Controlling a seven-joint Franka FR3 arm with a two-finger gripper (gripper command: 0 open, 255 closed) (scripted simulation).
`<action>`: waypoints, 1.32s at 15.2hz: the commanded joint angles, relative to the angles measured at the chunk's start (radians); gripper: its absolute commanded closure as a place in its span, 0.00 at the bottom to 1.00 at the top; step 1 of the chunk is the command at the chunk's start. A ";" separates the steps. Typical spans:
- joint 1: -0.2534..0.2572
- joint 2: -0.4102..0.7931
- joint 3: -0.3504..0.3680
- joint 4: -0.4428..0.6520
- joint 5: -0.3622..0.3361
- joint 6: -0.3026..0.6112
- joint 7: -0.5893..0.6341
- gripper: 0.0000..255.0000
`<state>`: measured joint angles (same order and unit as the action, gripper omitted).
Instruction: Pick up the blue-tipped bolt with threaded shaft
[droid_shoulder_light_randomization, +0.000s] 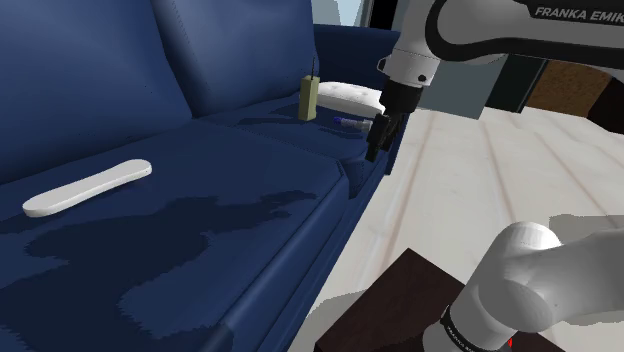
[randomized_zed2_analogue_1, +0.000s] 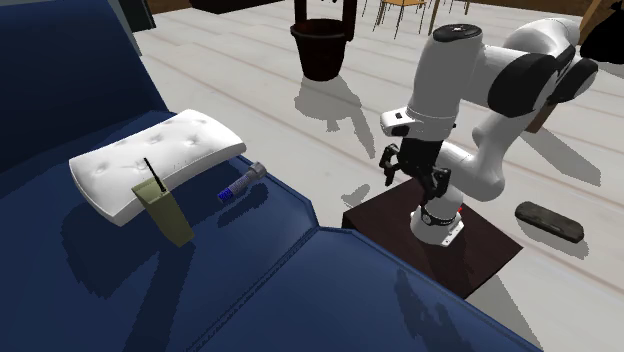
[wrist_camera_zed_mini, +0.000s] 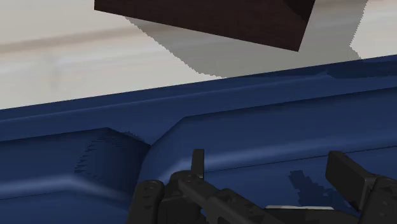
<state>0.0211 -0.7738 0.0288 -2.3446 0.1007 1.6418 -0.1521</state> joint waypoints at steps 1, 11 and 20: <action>0.000 0.000 0.000 0.000 0.000 0.000 0.000 0.00; -0.047 0.309 -0.137 0.200 -0.111 0.059 -0.203 0.00; -0.082 0.627 -0.233 0.486 -0.143 0.061 -0.374 0.00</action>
<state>-0.0550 -0.1805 -0.1929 -1.8865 -0.0395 1.6997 -0.5041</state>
